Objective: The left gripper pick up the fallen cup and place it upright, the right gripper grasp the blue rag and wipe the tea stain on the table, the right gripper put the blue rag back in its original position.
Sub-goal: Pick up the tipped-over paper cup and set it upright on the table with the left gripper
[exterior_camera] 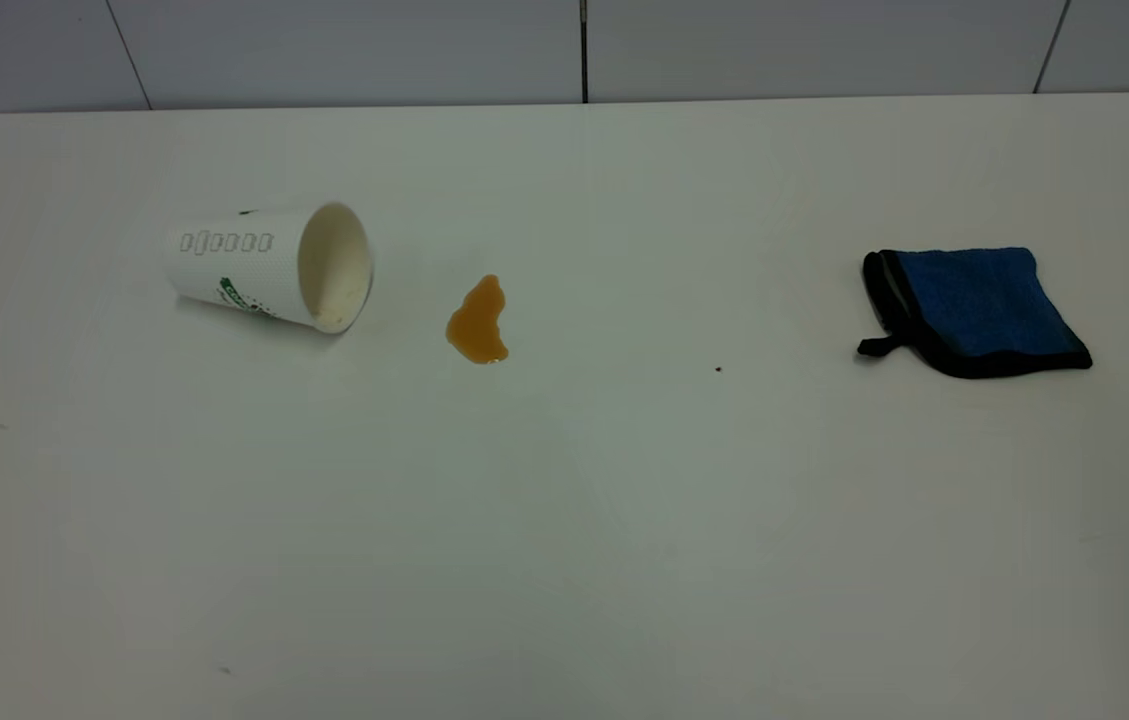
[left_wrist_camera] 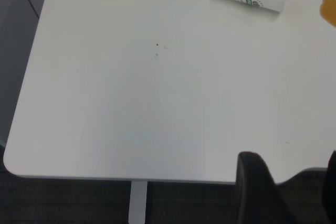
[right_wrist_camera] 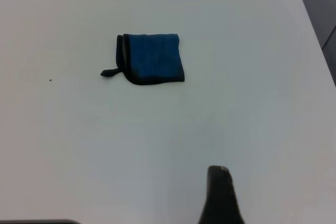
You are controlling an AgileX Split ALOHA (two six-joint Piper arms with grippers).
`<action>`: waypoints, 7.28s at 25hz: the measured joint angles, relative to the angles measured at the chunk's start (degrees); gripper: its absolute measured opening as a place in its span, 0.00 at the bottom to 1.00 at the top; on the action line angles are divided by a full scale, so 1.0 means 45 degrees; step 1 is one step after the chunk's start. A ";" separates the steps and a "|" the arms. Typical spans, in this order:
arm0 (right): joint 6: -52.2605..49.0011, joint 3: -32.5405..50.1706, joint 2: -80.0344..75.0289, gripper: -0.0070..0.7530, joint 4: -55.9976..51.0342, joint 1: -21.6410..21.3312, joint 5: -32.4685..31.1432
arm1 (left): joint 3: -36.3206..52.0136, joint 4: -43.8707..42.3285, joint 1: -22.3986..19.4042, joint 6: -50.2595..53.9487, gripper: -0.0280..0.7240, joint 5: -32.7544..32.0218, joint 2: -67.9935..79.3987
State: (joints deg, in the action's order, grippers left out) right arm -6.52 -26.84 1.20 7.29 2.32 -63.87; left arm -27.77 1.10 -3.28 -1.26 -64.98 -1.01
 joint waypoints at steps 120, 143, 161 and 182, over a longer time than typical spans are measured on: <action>0.0000 0.0000 0.0000 0.78 0.0000 0.0000 0.0000 | -1.5141 -1.3209 0.7535 1.1165 0.80 0.4395 3.2517; 0.0000 0.0000 0.0000 0.78 0.0000 0.0000 0.0000 | -1.5151 -1.1609 0.7464 0.8993 0.04 0.3612 3.0037; 0.0000 0.0000 0.0000 0.78 0.0000 0.0000 0.0000 | -1.5151 0.1479 0.2842 -0.0337 0.05 0.5585 2.9353; 0.0000 0.0000 0.0000 0.78 0.0000 0.0000 0.0000 | -1.5151 0.0629 0.2772 -0.0691 0.08 0.6466 2.9923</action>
State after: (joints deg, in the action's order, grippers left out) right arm -6.52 -26.84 1.20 7.29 2.32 -63.87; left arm -95.95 3.93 9.19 -4.37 -35.88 133.64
